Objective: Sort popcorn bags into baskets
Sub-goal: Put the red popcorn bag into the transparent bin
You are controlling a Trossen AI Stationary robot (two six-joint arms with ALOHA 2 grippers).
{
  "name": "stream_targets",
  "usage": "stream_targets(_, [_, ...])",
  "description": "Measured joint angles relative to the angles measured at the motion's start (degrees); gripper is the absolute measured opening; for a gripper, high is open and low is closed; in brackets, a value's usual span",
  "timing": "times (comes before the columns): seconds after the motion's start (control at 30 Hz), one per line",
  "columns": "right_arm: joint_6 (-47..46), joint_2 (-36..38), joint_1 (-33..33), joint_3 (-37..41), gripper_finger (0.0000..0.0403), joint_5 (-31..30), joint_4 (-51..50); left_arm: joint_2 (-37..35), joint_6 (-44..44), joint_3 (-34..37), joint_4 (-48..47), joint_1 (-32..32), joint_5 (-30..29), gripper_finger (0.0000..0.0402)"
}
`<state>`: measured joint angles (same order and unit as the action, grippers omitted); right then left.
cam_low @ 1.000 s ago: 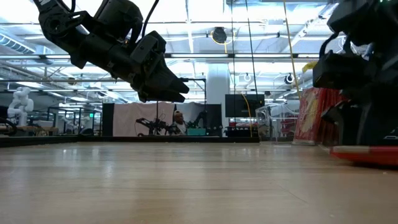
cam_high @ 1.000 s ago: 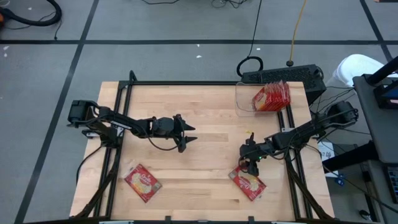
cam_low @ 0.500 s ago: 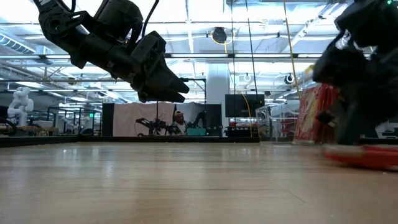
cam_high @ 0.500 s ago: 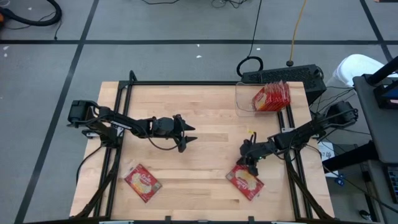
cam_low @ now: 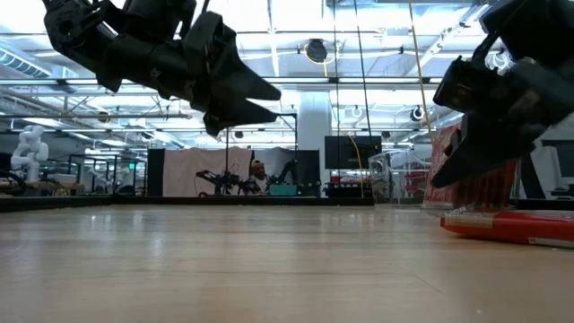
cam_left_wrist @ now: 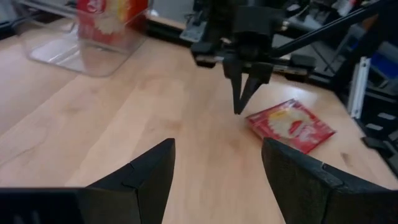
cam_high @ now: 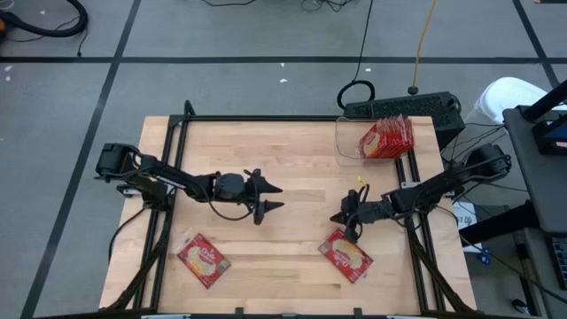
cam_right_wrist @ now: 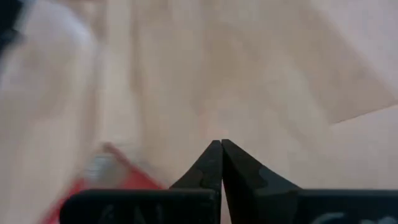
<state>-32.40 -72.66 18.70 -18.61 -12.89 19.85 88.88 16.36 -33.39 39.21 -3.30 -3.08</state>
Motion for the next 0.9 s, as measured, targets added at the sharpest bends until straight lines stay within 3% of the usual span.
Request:
stream_targets(0.2, [-14.04, 2.03, 1.08, -0.07, 0.0016, 6.99, -0.03, -0.02, -0.08, 0.0, 0.37, -0.71, -0.04, 0.0246])
stream_targets(0.4, [-25.78, 2.69, 3.56, -1.28, 0.0088, 9.11, -5.74, -0.02, 0.25, 0.0, -0.07, -0.71, -0.06, 0.0246])
stream_targets(0.63, [-28.66, 2.69, 5.2, -4.36, 0.0156, 10.06, -17.26, -0.02, -1.07, 0.0, -0.03, -0.71, -0.1, 0.0246])
stream_targets(0.9, [-34.0, 0.57, 5.79, -4.44, 0.0157, 12.97, -17.04, -0.02, -1.2, 0.0, -0.05, -0.71, -0.12, 0.0246])
